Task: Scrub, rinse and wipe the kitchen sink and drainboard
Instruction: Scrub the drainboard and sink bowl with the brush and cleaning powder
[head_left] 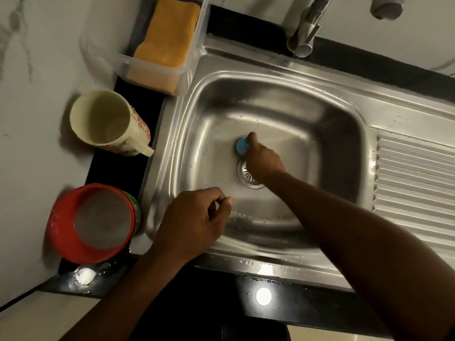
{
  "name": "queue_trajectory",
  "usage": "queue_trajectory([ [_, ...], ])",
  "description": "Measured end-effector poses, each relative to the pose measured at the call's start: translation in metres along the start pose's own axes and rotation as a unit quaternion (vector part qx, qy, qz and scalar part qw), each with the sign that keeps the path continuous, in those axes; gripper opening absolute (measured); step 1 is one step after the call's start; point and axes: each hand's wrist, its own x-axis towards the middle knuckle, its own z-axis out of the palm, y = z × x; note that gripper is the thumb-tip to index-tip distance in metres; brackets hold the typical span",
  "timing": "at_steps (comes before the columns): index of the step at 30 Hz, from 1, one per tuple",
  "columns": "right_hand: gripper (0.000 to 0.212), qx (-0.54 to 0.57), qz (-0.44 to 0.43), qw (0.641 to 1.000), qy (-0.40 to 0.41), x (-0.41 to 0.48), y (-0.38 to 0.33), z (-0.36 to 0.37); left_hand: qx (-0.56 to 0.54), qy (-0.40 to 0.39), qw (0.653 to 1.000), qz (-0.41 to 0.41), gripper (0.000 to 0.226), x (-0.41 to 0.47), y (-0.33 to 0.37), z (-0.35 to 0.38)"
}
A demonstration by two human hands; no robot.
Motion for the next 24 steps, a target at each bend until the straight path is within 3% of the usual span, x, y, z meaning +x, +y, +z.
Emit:
queue_trajectory([
  [3,0.034,0.073,0.022,0.996,0.053,0.034,-0.016,-0.005,-0.005,-0.001,1.0,-0.013,0.028,-0.004,-0.008,-0.002],
  [5,0.041,0.106,0.011,0.993,0.047,0.039,-0.034,-0.003,-0.006,-0.006,1.0,-0.015,0.028,-0.005,-0.011,-0.003],
  [8,0.048,0.083,-0.059,0.995,-0.024,0.015,-0.058,0.012,-0.006,0.007,1.0,-0.017,0.029,-0.006,-0.01,-0.003],
  [10,0.042,0.053,-0.124,0.988,-0.078,-0.019,-0.06,0.027,-0.006,0.008,1.0,-0.015,0.028,-0.005,-0.007,-0.002],
  [13,0.047,-0.001,-0.196,0.966,-0.168,-0.063,-0.034,0.036,0.001,0.007,1.0,-0.001,0.024,-0.004,0.0,-0.002],
  [15,0.05,-0.038,-0.2,0.956,-0.211,-0.073,-0.009,0.03,0.003,0.008,1.0,0.007,0.024,-0.003,0.001,-0.003],
  [17,0.047,-0.045,-0.162,0.967,-0.19,-0.063,0.008,0.019,-0.003,0.002,1.0,0.008,0.026,-0.002,0.001,-0.005],
  [20,0.047,-0.025,-0.076,0.993,-0.085,-0.02,0.01,0.0,-0.012,0.011,1.0,-0.004,0.029,-0.003,-0.001,-0.007],
  [24,0.049,0.048,-0.012,0.999,0.014,0.043,-0.019,-0.021,-0.005,0.009,1.0,-0.012,0.027,-0.004,-0.005,-0.009],
])
